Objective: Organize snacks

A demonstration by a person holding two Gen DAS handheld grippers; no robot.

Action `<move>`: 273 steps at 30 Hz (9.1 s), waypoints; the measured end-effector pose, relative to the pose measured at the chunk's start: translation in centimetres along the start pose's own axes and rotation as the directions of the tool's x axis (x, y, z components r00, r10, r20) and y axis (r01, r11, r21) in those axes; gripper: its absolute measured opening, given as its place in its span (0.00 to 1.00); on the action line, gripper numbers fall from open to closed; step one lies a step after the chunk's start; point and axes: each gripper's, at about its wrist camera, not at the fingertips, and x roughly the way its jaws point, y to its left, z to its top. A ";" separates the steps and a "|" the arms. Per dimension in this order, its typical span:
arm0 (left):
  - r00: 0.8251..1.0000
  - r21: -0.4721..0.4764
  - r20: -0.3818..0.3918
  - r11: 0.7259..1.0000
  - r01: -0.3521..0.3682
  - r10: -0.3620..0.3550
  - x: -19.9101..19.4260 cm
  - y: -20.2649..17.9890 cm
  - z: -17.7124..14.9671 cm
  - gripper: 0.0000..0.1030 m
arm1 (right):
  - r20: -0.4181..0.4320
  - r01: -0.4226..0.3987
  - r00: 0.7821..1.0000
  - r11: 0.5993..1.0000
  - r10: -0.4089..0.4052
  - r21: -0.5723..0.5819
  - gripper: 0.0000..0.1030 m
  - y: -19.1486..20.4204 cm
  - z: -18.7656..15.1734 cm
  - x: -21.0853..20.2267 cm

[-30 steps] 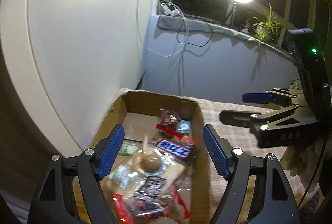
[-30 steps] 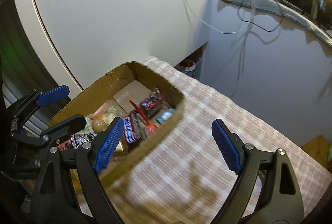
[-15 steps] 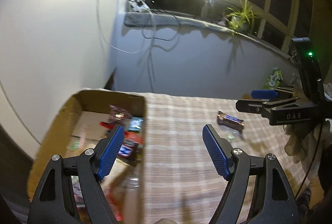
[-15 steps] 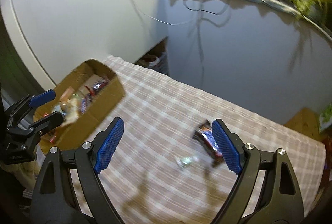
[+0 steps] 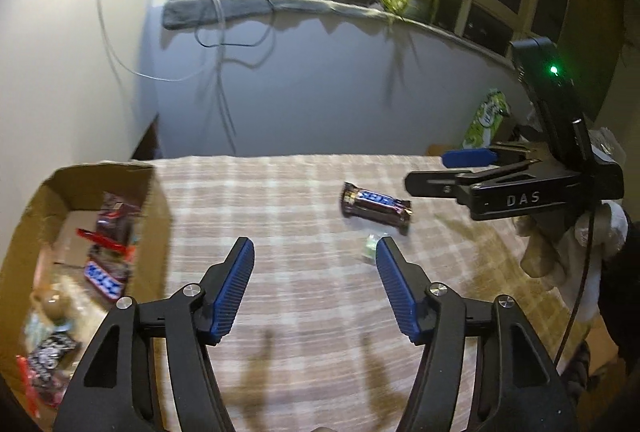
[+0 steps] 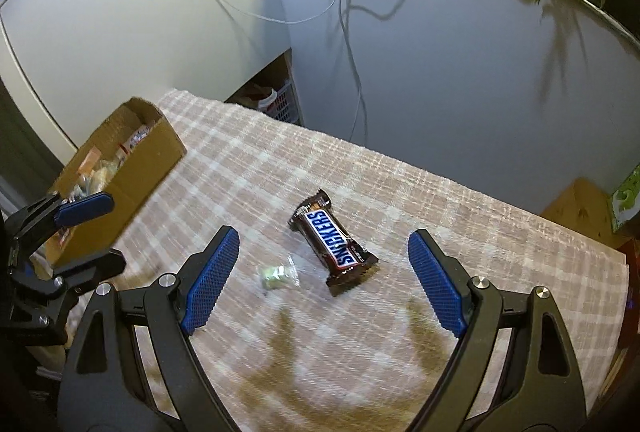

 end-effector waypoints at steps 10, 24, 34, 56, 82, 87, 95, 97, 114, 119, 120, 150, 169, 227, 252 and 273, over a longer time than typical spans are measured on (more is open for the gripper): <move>0.996 0.044 -0.074 0.998 0.043 -0.040 3.6 -2.6 -0.3 0.51 | -0.034 -0.034 0.999 0.999 0.033 -0.039 0.84 -0.9 -0.4 2.4; 0.991 0.067 -0.120 0.996 0.058 -0.050 6.3 -3.8 -0.1 0.48 | -0.060 -0.074 0.996 0.996 0.071 -0.058 0.72 -1.5 -0.4 4.5; 0.988 0.075 -0.143 0.994 0.073 -0.062 7.5 -4.1 -0.3 0.44 | -0.078 -0.091 0.993 0.993 0.085 -0.078 0.69 -1.2 -0.4 5.3; 0.979 0.102 -0.188 0.990 0.103 -0.082 10.6 -4.5 -0.5 0.29 | -0.124 -0.122 0.986 0.989 0.111 -0.084 0.50 -1.1 0.2 8.1; 0.984 0.113 -0.164 0.990 0.087 -0.068 9.7 -4.9 -0.8 0.22 | -0.085 -0.108 0.990 0.994 0.110 0.018 0.31 -3.6 -1.4 5.5; 0.986 0.105 -0.155 0.991 0.086 -0.069 8.7 -4.8 -1.1 0.22 | -0.061 -0.106 0.992 0.994 0.108 0.037 0.31 -3.7 -1.9 4.2; 0.994 0.110 -0.097 0.992 0.068 -0.058 5.5 -4.4 -0.8 0.22 | -0.023 -0.101 0.995 0.994 0.102 0.036 0.31 -2.6 -2.1 1.4; 0.995 0.106 -0.083 0.992 0.066 -0.057 4.6 -4.3 -0.9 0.22 | -0.013 -0.104 0.994 0.994 0.104 0.031 0.31 -1.9 -2.0 0.7; 0.998 0.038 0.066 0.999 -0.009 0.006 -4.0 1.5 -0.5 0.22 | 0.028 -0.152 0.987 0.984 0.155 -0.094 0.31 7.8 1.0 -1.9; 0.994 0.012 0.101 0.999 -0.034 0.033 -6.3 3.9 -0.7 0.22 | 0.024 -0.164 0.985 0.977 0.169 -0.138 0.31 11.4 2.1 -1.7; 0.993 0.005 0.108 0.999 -0.041 0.041 -6.8 4.4 -0.8 0.22 | 0.023 -0.167 0.985 0.975 0.172 -0.143 0.31 11.8 2.2 -1.7; 0.966 -0.142 0.147 0.971 -0.194 0.215 -9.3 17.0 -1.0 0.22 | -0.039 -0.265 0.964 0.937 0.263 -0.226 0.31 23.6 7.8 5.3; 0.965 -0.144 0.102 0.963 -0.226 0.242 -7.6 17.7 -1.0 0.22 | -0.104 -0.280 0.959 0.932 0.263 -0.229 0.31 24.9 8.2 8.8; 0.912 -0.175 0.184 0.925 -0.336 0.366 -13.7 14.4 -1.7 0.69 | 0.120 -0.175 0.971 0.957 0.207 -0.232 0.75 24.6 4.6 -1.0; 0.890 -0.221 0.215 0.908 -0.357 0.402 -16.3 8.6 -4.9 0.79 | 0.343 0.059 0.939 0.996 -0.034 -0.063 0.98 21.4 -2.0 -9.7; 0.877 -0.259 0.187 0.883 -0.390 0.442 -17.5 7.9 -7.0 0.79 | 0.340 0.076 0.939 0.996 -0.055 -0.047 0.98 20.8 -4.8 -10.4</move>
